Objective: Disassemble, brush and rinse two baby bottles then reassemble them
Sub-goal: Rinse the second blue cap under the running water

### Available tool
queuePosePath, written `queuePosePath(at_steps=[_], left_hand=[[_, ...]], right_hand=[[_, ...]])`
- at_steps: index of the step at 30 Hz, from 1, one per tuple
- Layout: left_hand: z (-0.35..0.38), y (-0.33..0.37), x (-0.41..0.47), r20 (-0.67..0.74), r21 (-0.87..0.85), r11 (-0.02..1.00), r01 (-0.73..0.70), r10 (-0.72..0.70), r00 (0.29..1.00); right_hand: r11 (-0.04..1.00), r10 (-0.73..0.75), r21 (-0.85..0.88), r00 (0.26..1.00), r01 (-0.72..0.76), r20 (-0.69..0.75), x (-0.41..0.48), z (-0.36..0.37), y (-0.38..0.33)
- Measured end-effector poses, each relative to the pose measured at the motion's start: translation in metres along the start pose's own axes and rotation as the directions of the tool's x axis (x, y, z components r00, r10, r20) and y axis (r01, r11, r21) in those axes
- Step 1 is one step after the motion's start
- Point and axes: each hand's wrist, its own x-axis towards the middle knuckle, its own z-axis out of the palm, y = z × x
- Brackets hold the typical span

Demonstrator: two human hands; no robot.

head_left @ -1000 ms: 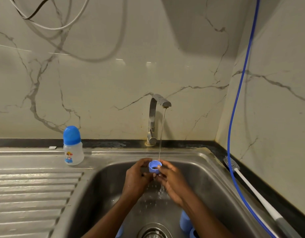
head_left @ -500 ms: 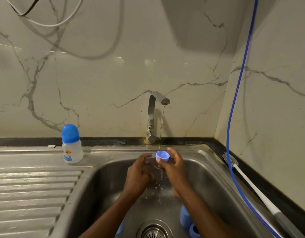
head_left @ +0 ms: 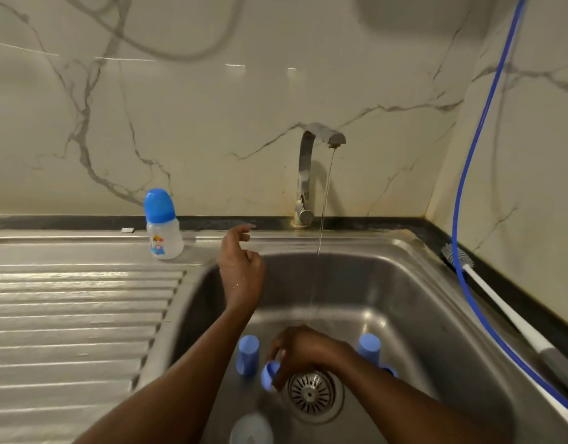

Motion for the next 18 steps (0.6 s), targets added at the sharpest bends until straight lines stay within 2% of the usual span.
queuePosePath(at_steps=[4, 8, 13, 18], left_hand=[[0.002, 0.003, -0.003, 0.023, 0.022, 0.999, -0.027, 0.027, 0.999], [0.002, 0.001, -0.002, 0.022, 0.019, 0.999, -0.030, 0.030, 0.999], [0.003, 0.001, -0.002, 0.028, 0.041, 0.998, -0.051, 0.050, 0.998], [0.007, 0.000, -0.004, 0.053, 0.077, 0.995, -0.062, 0.058, 0.997]], right_hand=[[0.995, -0.032, -0.085, 0.991, 0.043, 0.127, 0.009, 0.014, -0.010], [0.993, -0.055, -0.096, 0.993, 0.066, 0.106, 0.006, 0.013, -0.017], [0.990, -0.136, 0.030, 0.990, 0.135, 0.041, 0.006, 0.017, -0.018], [0.968, -0.249, -0.035, 0.968, 0.248, -0.019, 0.009, 0.028, -0.027]])
